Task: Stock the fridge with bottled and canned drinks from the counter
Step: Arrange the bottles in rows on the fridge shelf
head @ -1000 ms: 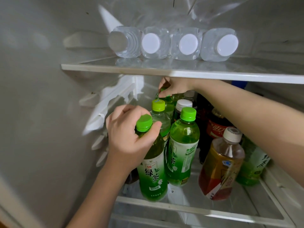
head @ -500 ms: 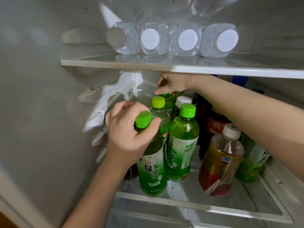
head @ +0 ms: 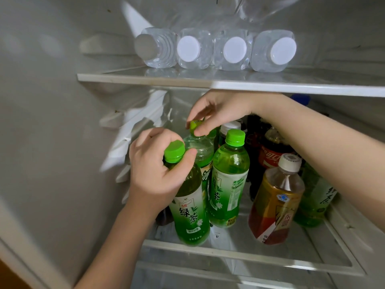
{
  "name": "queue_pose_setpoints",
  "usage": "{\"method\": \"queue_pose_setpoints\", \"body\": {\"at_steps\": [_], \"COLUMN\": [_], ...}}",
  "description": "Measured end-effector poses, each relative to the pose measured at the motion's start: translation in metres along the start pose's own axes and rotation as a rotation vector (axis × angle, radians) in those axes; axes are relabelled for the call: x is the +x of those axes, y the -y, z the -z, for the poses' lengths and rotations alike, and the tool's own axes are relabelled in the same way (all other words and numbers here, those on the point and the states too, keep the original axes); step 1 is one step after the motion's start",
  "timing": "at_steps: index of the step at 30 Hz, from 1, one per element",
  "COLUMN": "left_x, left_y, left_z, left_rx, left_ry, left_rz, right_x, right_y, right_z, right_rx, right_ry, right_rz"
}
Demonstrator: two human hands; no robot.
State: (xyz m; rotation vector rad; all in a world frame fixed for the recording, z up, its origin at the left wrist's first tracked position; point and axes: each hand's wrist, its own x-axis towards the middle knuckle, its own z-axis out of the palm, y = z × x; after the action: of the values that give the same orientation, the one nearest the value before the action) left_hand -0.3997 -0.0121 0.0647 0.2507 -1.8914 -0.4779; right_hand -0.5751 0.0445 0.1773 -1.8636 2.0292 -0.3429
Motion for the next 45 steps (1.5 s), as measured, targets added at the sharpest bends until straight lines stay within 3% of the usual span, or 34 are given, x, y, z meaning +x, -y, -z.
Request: {"method": "queue_pose_setpoints", "body": {"at_steps": [10,14,23,27,35,45], "left_x": [-0.001,-0.002,-0.002,-0.002,0.0,0.0], "left_y": [0.001,0.001,0.0,-0.001,0.0,-0.003], "left_z": [0.003,0.004,0.006,0.007,0.007,0.004], "left_rx": [-0.028,-0.037,-0.024,-0.018,-0.03,-0.044], "left_ry": [-0.025,-0.029,-0.014,-0.003,0.03,0.032], "left_rz": [0.028,0.038,0.062,0.055,0.044,0.077], "right_x": [-0.009,-0.014,-0.026,-0.026,0.002,0.051], "right_y": [0.003,0.002,0.005,0.008,0.008,0.008], "right_z": [-0.01,-0.007,0.002,0.003,-0.014,-0.017], "right_rx": [-0.078,-0.279,-0.118,-0.079,0.003,-0.067], "right_ry": [-0.196,-0.268,-0.141,-0.054,-0.201,-0.324], "right_rz": [0.026,0.004,-0.068,0.006,0.066,-0.05]}}
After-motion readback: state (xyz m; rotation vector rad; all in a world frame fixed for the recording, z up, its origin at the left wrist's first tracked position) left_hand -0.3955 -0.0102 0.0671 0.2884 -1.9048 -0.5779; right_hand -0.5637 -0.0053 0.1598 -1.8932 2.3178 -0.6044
